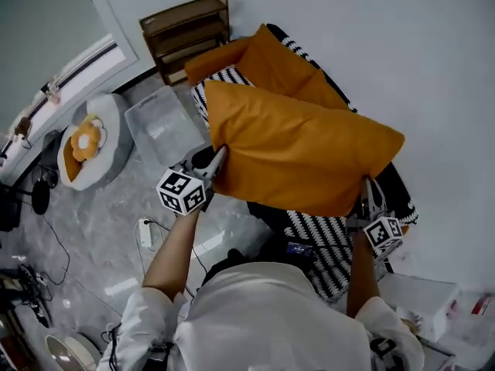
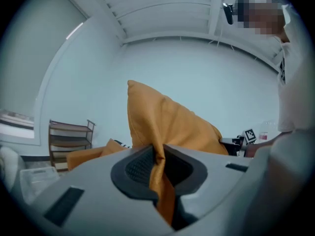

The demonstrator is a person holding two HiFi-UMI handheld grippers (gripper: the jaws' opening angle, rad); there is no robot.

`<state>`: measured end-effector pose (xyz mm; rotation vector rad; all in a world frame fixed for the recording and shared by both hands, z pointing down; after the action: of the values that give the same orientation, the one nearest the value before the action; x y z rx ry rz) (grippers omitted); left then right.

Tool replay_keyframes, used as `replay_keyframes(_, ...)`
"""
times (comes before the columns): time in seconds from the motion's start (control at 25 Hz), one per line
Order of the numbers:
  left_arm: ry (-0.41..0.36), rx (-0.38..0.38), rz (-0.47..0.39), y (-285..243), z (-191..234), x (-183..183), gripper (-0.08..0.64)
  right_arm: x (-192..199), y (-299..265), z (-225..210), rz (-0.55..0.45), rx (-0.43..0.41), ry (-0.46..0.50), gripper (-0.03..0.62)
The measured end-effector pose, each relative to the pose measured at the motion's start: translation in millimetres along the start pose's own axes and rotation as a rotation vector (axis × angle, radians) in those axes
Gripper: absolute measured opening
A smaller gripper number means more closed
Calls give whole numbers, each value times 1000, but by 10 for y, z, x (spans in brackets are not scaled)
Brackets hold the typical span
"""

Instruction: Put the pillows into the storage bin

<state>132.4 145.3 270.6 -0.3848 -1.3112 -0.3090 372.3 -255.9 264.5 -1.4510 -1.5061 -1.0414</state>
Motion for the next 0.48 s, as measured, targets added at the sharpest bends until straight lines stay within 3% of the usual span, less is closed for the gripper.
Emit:
replay_keyframes(0.2,-9,-137,-68,1250,465,-254,48,169,-535,1015,53,-173,14,32)
replay_keyframes(0.48,-4,-318,-133,2634,892,-275,46,552,-1156,2083,113,-381,-4,32)
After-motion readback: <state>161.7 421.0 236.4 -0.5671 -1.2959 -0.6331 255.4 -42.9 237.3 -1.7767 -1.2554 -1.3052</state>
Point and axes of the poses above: the fingertips, and each gripper's own axes: y backward along the fingers, z to its left, x out of its underside, the point moved 6 cm from there along y, backward along the fingers, and after that the axes turned 1 degree about z, right-handed, at the moved point
